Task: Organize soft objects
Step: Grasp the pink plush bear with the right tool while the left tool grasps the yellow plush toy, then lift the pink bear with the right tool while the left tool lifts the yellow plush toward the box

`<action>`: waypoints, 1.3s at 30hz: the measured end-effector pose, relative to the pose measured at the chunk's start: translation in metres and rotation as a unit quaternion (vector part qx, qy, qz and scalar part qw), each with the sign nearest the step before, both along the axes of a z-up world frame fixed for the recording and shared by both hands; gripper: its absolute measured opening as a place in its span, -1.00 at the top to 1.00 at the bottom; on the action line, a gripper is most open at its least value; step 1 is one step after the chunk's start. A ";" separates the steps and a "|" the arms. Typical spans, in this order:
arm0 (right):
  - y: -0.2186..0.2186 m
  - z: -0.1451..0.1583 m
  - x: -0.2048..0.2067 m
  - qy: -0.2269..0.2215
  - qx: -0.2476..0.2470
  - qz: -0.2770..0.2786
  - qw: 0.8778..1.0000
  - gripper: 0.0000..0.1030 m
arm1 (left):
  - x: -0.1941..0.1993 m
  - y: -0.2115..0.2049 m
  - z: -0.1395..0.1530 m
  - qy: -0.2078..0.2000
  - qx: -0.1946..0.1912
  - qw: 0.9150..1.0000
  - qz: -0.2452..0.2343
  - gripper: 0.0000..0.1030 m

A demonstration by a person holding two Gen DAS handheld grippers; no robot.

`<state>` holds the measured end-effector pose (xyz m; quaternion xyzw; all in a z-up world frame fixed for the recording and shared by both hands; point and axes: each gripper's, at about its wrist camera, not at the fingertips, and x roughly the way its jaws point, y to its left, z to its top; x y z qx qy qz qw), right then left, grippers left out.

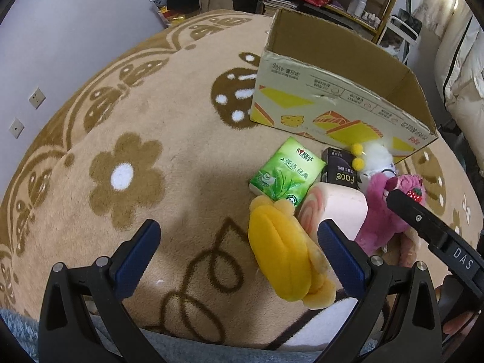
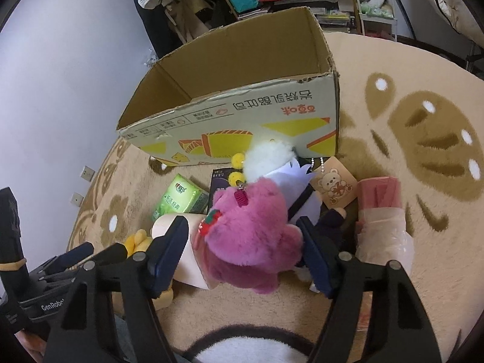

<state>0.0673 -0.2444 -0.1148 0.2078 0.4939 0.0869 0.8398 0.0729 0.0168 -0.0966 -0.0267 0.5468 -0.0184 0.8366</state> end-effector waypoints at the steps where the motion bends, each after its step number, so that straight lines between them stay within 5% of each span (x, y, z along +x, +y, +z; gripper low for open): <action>1: -0.001 -0.002 0.001 0.003 0.004 -0.003 1.000 -0.51 | 0.000 -0.001 -0.001 0.002 0.001 1.000 -0.002 -0.99; 17: -0.012 -0.005 0.004 0.001 0.000 -0.030 1.000 -0.51 | 0.004 0.001 -0.009 0.023 -0.007 1.000 -0.004 -0.99; 20: -0.009 -0.004 0.004 0.000 -0.003 -0.024 1.000 -0.38 | 0.004 -0.001 -0.011 0.030 -0.013 0.999 -0.007 -0.98; 28: -0.006 -0.004 0.005 -0.002 -0.004 -0.016 1.000 -0.21 | 0.002 -0.010 -0.016 0.045 -0.015 0.999 -0.027 -0.64; 36: -0.006 -0.005 0.004 -0.002 -0.004 -0.017 1.000 -0.21 | 0.001 -0.008 -0.022 0.066 -0.052 0.996 -0.028 0.14; 39: -0.006 -0.005 0.004 -0.002 -0.006 -0.016 1.000 -0.21 | -0.001 -0.012 -0.022 0.070 -0.064 0.995 -0.039 0.21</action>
